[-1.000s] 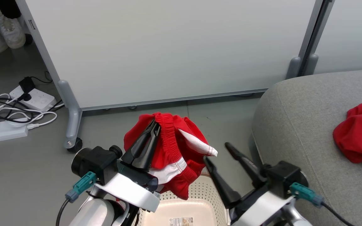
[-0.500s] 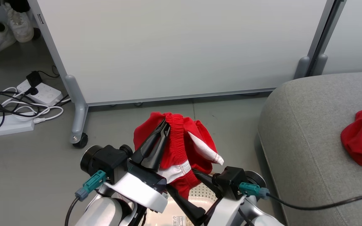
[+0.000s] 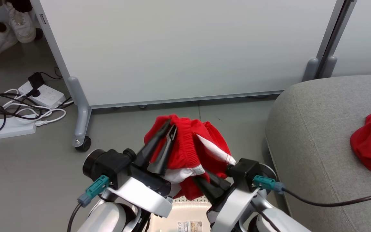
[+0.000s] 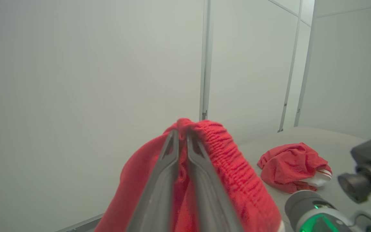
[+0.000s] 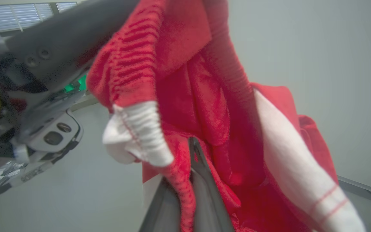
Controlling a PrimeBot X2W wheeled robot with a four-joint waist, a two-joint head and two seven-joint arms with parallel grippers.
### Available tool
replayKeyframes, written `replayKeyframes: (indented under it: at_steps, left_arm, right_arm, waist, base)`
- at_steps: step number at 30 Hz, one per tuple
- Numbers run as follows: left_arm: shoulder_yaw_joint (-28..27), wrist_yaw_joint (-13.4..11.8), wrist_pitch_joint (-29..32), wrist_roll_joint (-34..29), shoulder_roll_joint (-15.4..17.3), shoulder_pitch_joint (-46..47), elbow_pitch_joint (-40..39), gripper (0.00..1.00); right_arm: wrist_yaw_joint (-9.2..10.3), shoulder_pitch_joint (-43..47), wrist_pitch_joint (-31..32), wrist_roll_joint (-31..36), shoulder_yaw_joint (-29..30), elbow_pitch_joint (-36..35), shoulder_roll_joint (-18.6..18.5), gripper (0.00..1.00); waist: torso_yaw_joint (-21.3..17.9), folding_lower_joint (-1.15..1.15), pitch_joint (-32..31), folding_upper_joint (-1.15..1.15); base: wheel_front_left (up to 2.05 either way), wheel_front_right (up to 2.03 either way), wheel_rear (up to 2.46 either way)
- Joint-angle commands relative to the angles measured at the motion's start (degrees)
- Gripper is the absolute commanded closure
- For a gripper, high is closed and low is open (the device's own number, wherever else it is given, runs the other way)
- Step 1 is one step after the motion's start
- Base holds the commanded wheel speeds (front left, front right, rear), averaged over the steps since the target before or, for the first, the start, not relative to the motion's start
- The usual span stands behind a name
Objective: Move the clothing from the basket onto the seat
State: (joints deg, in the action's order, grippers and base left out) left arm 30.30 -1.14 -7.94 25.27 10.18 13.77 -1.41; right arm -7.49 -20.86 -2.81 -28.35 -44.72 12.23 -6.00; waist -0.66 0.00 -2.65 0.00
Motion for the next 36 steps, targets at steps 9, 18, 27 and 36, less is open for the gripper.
replayKeyframes:
  at_steps: [9,18,27,36]
  left_arm:
    - [0.11,-0.74,-2.55,-1.58,0.71,-0.05,-1.45,0.00]
    - [6.81,2.30,1.78,-3.89,2.97,-2.48,-0.10,0.00]
    - [12.62,5.57,4.23,-5.01,4.65,-3.87,1.64,0.00]
    - [14.06,6.15,4.61,-4.22,5.34,-4.05,1.20,0.00]
  right_arm:
    - [-0.01,-0.27,-2.92,2.81,8.34,1.71,-0.15,1.00]
    - [-0.01,2.00,-1.85,6.66,16.46,2.24,-1.16,1.00]
    - [-0.01,5.66,-0.53,9.32,23.32,1.79,-2.09,1.00]
    - [-0.01,6.95,0.27,10.09,25.40,0.90,-2.14,1.00]
  waist:
    - [-0.20,0.00,0.25,0.00]
    - [-1.40,0.00,1.21,0.00]
    - [-3.83,0.00,1.66,0.00]
    - [-7.78,0.00,2.12,0.00]
  base:
    - [0.00,0.00,0.00]
    - [0.00,0.00,0.00]
    - [0.00,0.00,0.00]
    - [0.00,0.00,0.00]
